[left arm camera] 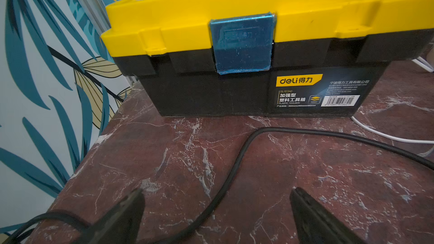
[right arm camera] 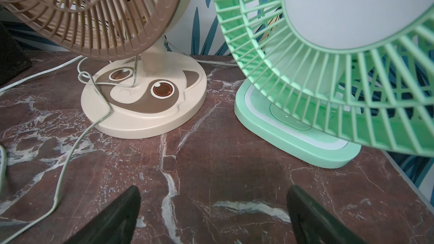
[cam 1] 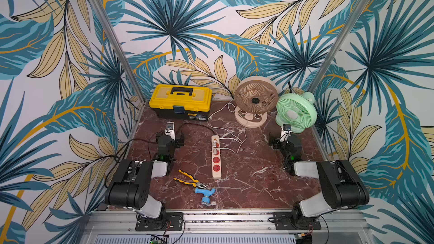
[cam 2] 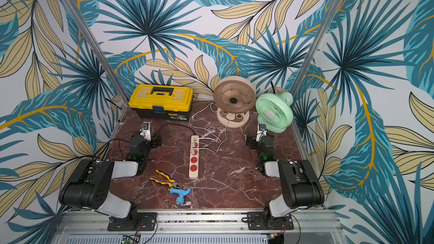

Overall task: Unplug the desk fan from the power strip
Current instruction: Adjust the socket at the center of the board.

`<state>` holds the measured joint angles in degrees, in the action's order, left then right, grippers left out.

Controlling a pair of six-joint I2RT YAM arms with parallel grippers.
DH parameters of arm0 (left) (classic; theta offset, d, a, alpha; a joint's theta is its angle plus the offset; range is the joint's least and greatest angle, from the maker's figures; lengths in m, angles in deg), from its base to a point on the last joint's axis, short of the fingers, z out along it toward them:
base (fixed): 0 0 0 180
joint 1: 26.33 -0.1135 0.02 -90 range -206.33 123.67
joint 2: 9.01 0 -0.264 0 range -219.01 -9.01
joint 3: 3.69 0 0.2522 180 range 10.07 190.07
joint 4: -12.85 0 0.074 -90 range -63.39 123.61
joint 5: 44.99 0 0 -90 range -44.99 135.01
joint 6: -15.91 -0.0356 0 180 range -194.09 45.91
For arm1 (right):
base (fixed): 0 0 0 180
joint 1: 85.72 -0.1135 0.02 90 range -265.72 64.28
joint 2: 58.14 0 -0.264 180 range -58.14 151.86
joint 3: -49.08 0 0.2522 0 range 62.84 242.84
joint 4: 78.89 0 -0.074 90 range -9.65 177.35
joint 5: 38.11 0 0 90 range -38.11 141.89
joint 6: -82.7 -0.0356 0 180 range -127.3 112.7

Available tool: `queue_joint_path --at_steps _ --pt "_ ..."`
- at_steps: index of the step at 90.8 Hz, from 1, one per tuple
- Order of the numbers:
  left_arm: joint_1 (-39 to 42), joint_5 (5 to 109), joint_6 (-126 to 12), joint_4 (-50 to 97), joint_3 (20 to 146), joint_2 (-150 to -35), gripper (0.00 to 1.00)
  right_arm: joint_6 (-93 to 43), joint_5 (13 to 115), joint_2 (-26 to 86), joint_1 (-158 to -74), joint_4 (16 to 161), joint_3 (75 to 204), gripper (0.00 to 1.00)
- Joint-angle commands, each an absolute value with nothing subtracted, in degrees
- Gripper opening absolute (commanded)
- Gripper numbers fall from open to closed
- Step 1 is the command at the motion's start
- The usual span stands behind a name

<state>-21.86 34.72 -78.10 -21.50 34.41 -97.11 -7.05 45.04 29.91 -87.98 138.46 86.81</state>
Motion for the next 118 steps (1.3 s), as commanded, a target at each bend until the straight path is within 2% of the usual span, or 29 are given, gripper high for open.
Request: queue_joint_path --at_steps 1,40,50,59,68,77,88,101,110,118 --pt "-21.6 34.4 -77.6 -21.6 33.0 -96.2 1.00 -6.6 44.4 28.8 -88.2 138.5 85.5 1.00" --pt "-22.1 35.5 -77.5 -21.0 33.2 -96.0 1.00 -6.9 44.5 28.8 -88.1 138.3 85.6 1.00" --pt "-21.5 32.3 -77.2 -19.5 33.3 -93.1 1.00 -6.2 45.2 26.8 -88.3 137.2 85.3 0.99" --pt "-21.2 30.9 -76.3 -7.8 35.4 -84.7 1.00 -7.9 44.3 19.0 -88.5 121.9 89.4 0.99" --pt "-21.3 30.3 -70.3 0.8 37.9 -77.2 1.00 -15.6 42.4 14.5 -88.5 106.7 96.7 0.99" --pt "-21.2 32.2 -62.8 11.3 41.6 -70.7 1.00 -22.3 49.7 11.8 -88.5 102.2 99.6 0.99" --pt "-21.5 25.6 -43.5 32.5 48.7 -64.8 1.00 -32.8 57.7 8.4 -88.5 99.0 102.2 0.99" --pt "-23.0 38.6 -40.0 35.7 49.9 -62.6 1.00 -55.0 59.6 4.7 -88.1 93.6 102.2 1.00" --pt "-23.8 48.8 -37.8 33.8 48.8 -62.8 1.00 -56.3 69.5 6.4 -88.3 93.6 104.6 0.99" --pt "-23.8 55.1 -35.6 33.8 48.9 -64.3 1.00 -55.9 71.9 7.7 -89.8 89.4 108.0 0.97"
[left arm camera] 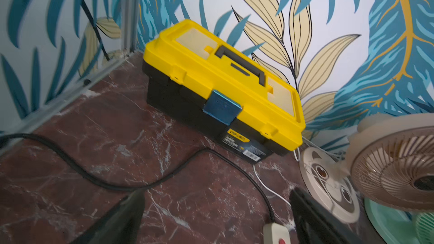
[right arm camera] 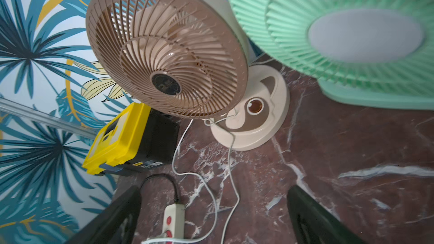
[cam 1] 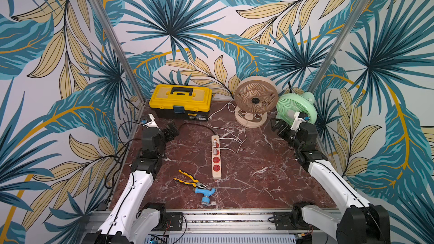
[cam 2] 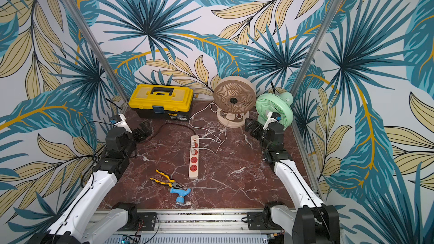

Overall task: Unplug the desk fan from the power strip
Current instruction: Adjust the socket at the center of the board.

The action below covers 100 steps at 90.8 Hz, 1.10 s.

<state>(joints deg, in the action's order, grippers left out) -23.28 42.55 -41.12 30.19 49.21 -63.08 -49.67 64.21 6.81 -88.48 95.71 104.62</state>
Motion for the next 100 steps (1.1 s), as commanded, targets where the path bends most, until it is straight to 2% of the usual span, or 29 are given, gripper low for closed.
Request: queue_joint_path --at_steps 1,14,26,52,79,100 --pt "-23.7 55.9 -35.6 34.1 49.1 -64.5 1.00 -55.7 71.7 7.7 -90.1 89.0 108.3 0.96" --pt "-22.3 59.4 -36.2 35.2 49.7 -68.9 1.00 -48.9 64.2 7.1 -97.6 77.9 114.2 0.97" --pt "-20.6 61.1 -36.0 33.5 50.2 -74.1 1.00 -44.0 59.8 10.8 -105.8 67.9 121.6 0.94" --pt "-13.2 66.3 -36.9 37.3 63.0 -93.9 1.00 -40.0 51.4 22.6 -120.9 57.6 133.8 0.91" --pt "-7.3 69.8 -40.6 48.1 80.5 -112.0 0.97 -39.5 50.3 29.0 -126.5 55.5 138.6 0.91" --pt "-4.9 64.6 -44.9 58.5 93.0 -120.9 0.95 -38.9 48.9 27.2 -126.8 55.6 137.9 0.93"
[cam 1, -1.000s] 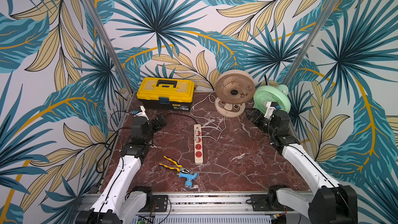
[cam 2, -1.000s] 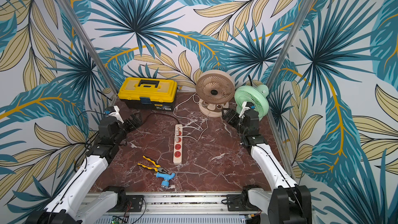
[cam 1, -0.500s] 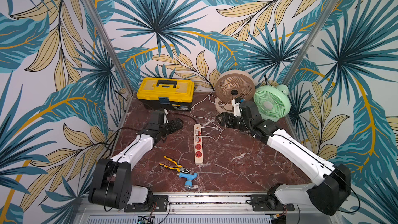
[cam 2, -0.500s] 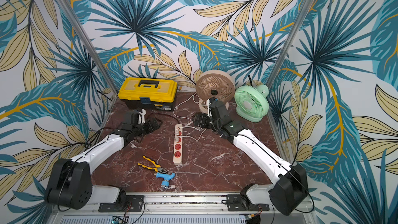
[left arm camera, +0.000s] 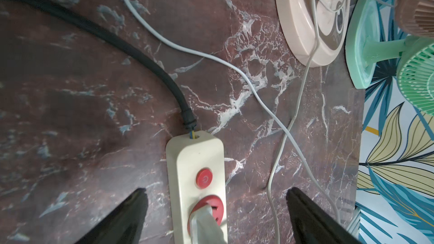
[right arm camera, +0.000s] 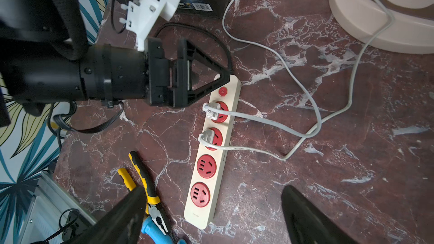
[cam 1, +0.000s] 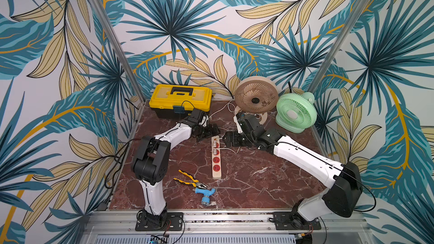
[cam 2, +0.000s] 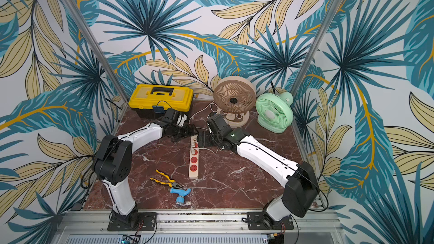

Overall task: Unplug the desk fan from the power strip
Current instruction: Adjust the socket at the center of the board.

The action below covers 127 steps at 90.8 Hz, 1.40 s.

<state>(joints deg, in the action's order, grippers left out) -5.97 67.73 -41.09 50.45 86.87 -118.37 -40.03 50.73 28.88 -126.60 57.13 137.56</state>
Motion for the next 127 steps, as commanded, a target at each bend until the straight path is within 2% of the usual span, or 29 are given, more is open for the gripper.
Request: queue_joint_path --at_steps 1,29,35,64,79,87,121,127 --pt "-4.7 64.2 -45.2 58.9 93.6 -121.4 0.95 -38.9 49.0 27.0 -126.8 55.6 137.9 0.93" --pt "-0.7 54.5 -49.7 71.6 107.2 -130.2 0.89 -38.5 48.8 25.8 -126.8 55.6 137.4 0.94" --pt "-0.2 53.8 -50.1 73.5 108.9 -131.7 0.85 -38.4 48.7 25.7 -126.8 55.7 137.4 0.94" --pt "0.7 50.7 -49.3 75.9 110.7 -135.5 0.71 -38.7 50.0 26.1 -126.8 56.2 137.3 0.95" --pt "0.7 50.1 -47.7 77.1 111.0 -136.5 0.54 -39.1 50.2 26.2 -126.9 56.7 136.9 0.95" --pt "0.7 49.7 -46.5 77.1 110.6 -136.4 0.49 -39.1 50.3 26.4 -126.9 57.0 136.7 0.95" --pt "1.3 46.3 -38.4 76.4 106.5 -134.1 0.07 -40.1 50.8 30.7 -129.0 57.4 138.4 0.95" --pt "1.2 47.6 -37.3 74.9 105.3 -133.4 0.02 -40.3 50.5 31.8 -130.0 57.2 139.1 0.95"
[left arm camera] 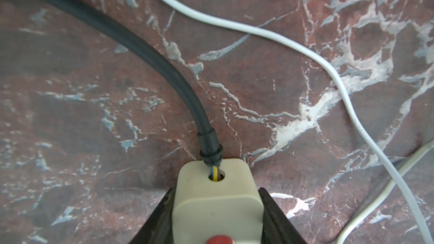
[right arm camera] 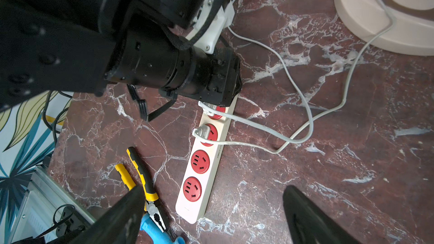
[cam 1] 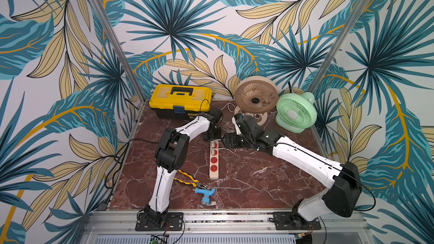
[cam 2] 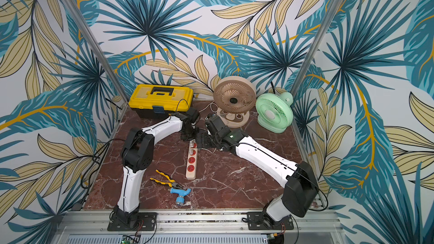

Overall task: Unplug the desk fan from the power strip
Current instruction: Adjust the socket at the center of the board, then remove the plug from the socket.

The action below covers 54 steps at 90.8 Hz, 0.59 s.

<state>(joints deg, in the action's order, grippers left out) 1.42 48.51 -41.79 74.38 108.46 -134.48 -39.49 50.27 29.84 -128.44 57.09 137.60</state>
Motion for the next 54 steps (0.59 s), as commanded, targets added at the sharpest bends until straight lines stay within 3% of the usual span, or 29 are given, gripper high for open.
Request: queue_joint_path --at_steps 1,33,54 --pt "1.2 47.7 -37.0 74.7 104.9 -133.3 0.02 -40.3 50.4 31.9 -130.2 57.2 139.2 0.95" --pt "1.7 50.0 -33.3 68.7 99.8 -130.7 0.00 -45.5 43.2 37.0 -138.4 61.6 138.0 0.85" --pt "1.7 48.0 -29.6 70.3 97.8 -131.2 0.00 -45.7 35.5 37.7 -140.9 72.9 130.6 0.62"
